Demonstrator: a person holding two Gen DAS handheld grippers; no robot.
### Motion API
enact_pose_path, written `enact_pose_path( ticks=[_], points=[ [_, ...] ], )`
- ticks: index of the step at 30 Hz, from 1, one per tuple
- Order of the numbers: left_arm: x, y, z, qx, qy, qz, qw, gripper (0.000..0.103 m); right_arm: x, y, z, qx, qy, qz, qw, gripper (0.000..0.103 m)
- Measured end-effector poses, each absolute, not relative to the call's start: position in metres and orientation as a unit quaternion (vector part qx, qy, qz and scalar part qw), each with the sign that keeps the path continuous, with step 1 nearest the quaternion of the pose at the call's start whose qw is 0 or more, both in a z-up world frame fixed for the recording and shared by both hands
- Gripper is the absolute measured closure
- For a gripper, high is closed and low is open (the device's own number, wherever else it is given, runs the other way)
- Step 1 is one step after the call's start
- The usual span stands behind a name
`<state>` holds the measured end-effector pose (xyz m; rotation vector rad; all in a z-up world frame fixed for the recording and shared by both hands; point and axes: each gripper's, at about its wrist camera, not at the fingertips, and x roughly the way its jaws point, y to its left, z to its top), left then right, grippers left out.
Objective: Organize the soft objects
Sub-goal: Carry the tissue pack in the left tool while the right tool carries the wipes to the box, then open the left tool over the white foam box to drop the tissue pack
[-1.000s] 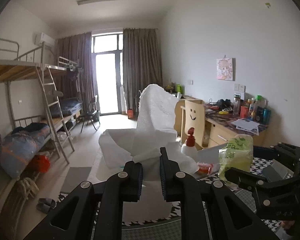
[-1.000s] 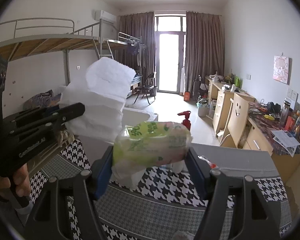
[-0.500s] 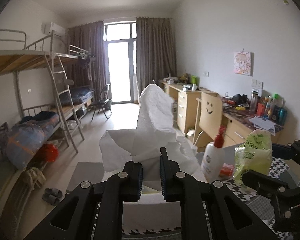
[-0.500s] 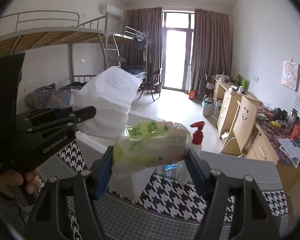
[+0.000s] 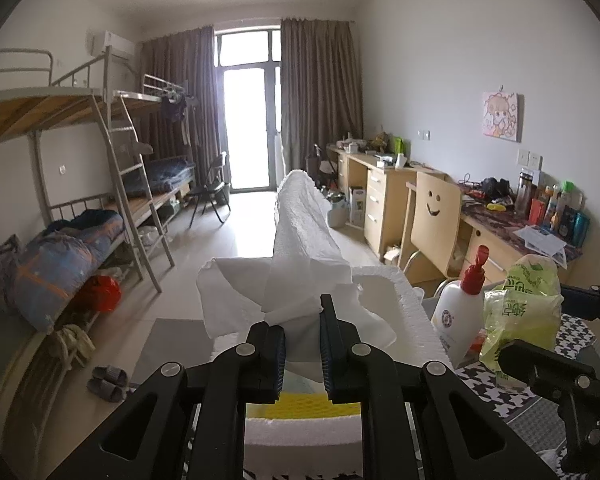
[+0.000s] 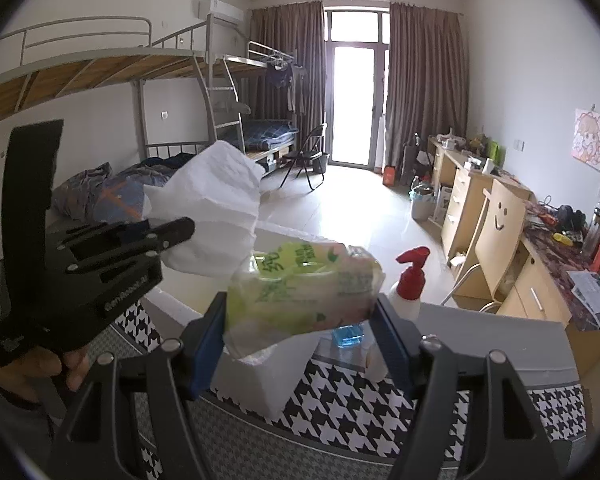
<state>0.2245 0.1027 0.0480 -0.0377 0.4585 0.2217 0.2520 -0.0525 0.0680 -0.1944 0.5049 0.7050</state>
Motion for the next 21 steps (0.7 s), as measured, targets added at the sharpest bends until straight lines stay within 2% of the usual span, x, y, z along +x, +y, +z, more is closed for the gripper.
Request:
enact_pose_path(
  ticks=[1,2,3,4,5,6,8,15,19,21],
  points=[
    [0.228,0.106,0.045,-0.018,0.234,0.106,0.966,0.085,0.253,-0.051,0.068,-0.095,0.245,0.34,0.903,0.03],
    [0.23,0.108,0.042,-0.017,0.24,0.106,0.965,0.077,0.253,-0.049,0.068,-0.097,0.246,0.339,0.903,0.03],
    [0.232,0.109,0.041,-0.016,0.245,0.108,0.963,0.059,0.254,-0.048,0.067,-0.097,0.247,0.338,0.903,0.03],
    [0.232,0.111,0.039,-0.017,0.248,0.108,0.963,0.049,0.255,-0.047,0.067,-0.097,0.247,0.338,0.903,0.03],
    [0.232,0.113,0.038,-0.019,0.247,0.109,0.963,0.034,0.255,-0.046,0.067,-0.097,0.248,0.338,0.903,0.03],
    [0.23,0.115,0.039,-0.02,0.244,0.113,0.963,0.029,0.256,-0.046,0.067,-0.097,0.249,0.338,0.903,0.03],
    [0.227,0.119,0.04,-0.019,0.241,0.123,0.962,0.028,0.257,-0.045,0.067,-0.099,0.249,0.338,0.902,0.029],
    [0.215,0.128,0.045,-0.027,0.226,0.14,0.964,0.01,0.257,-0.038,0.068,-0.103,0.247,0.342,0.901,0.03],
    [0.209,0.134,0.048,-0.032,0.219,0.149,0.964,0.007,0.26,-0.032,0.068,-0.104,0.249,0.347,0.898,0.029],
    [0.205,0.135,0.049,-0.035,0.213,0.158,0.963,0.001,0.261,-0.028,0.068,-0.107,0.249,0.349,0.897,0.029]
  ],
)
